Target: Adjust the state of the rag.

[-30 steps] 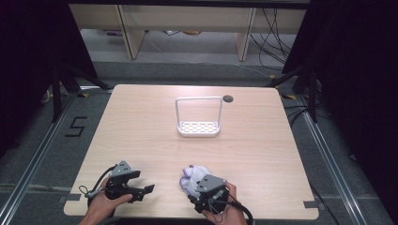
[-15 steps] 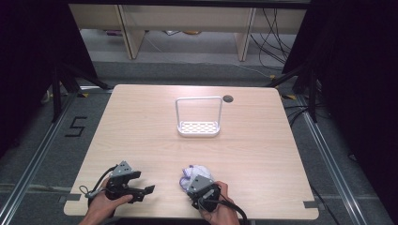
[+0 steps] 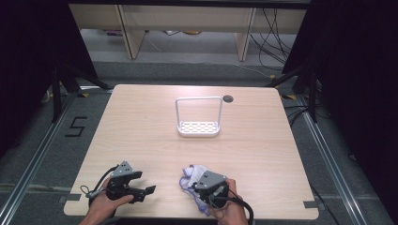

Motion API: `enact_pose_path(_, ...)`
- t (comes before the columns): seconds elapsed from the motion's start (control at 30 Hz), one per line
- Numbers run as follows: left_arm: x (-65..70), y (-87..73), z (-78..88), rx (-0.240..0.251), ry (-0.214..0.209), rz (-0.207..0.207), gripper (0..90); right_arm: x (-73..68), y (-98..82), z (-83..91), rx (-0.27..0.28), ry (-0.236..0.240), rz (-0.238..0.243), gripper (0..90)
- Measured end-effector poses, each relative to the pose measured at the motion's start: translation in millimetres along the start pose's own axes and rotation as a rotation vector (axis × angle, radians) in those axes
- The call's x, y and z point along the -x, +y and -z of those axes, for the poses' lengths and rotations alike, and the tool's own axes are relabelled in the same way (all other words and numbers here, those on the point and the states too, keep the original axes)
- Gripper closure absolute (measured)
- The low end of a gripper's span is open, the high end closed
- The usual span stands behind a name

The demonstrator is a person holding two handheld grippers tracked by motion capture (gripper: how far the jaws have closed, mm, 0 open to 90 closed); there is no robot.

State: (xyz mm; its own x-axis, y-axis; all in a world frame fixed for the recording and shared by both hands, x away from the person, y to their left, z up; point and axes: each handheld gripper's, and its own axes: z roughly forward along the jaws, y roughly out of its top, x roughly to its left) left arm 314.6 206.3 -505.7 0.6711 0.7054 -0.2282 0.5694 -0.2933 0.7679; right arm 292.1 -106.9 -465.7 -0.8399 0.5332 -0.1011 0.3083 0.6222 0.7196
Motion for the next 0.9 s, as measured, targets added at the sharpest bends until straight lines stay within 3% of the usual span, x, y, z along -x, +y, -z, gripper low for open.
enact_pose_path(0.23,7.7,6.3,-7.1,0.006,-0.048,0.006,21.8,14.0,-5.0,16.0,0.051,0.002,-0.090,87.3)
enact_pose_path(0.27,10.8,9.5,-12.0,0.005,-0.080,0.009,23.3,16.5,-7.3,19.8,0.065,-0.011,-0.085,87.3)
enact_pose_path(0.3,10.8,9.5,-12.0,0.005,-0.080,0.009,24.6,16.5,-7.3,19.8,0.065,-0.011,-0.085,87.3)
enact_pose_path(0.33,15.1,14.2,-17.8,-0.005,-0.115,0.002,26.7,17.8,-9.7,24.0,0.066,-0.016,-0.114,87.3)
enact_pose_path(0.4,18.9,16.0,-22.3,0.005,-0.133,0.015,29.7,20.8,-11.4,25.2,0.084,-0.015,-0.109,87.4)
enact_pose_path(0.47,27.1,23.5,-34.3,-0.012,-0.198,0.022,32.2,22.4,-12.1,26.8,0.088,-0.022,-0.103,87.4)
enact_pose_path(0.5,27.1,23.5,-34.3,-0.012,-0.198,0.022,33.2,22.4,-12.1,26.8,0.088,-0.022,-0.103,87.4)
enact_pose_path(0.6,41.1,35.1,-54.5,-0.037,-0.201,-0.059,35.4,23.9,-11.7,31.8,0.093,-0.026,-0.126,87.3)
enact_pose_path(0.63,41.1,35.1,-54.5,-0.037,-0.201,-0.059,36.1,23.9,-11.7,31.8,0.093,-0.026,-0.126,87.3)
enact_pose_path(0.7,47.4,41.5,-64.9,-0.041,-0.169,-0.102,36.2,27.2,-12.7,33.8,0.103,-0.032,-0.131,87.3)
enact_pose_path(0.77,49.1,42.8,-67.7,-0.053,-0.156,-0.126,36.9,27.5,-13.1,34.7,0.097,-0.027,-0.147,87.3)
enact_pose_path(0.8,50.3,43.5,-70.8,-0.060,-0.153,-0.126,37.2,29.5,-13.4,34.8,0.109,-0.028,-0.127,87.3)
enact_pose_path(0.9,51.1,43.8,-78.0,-0.085,-0.133,-0.135,43.1,29.5,-13.7,36.3,0.107,-0.023,-0.138,87.3)
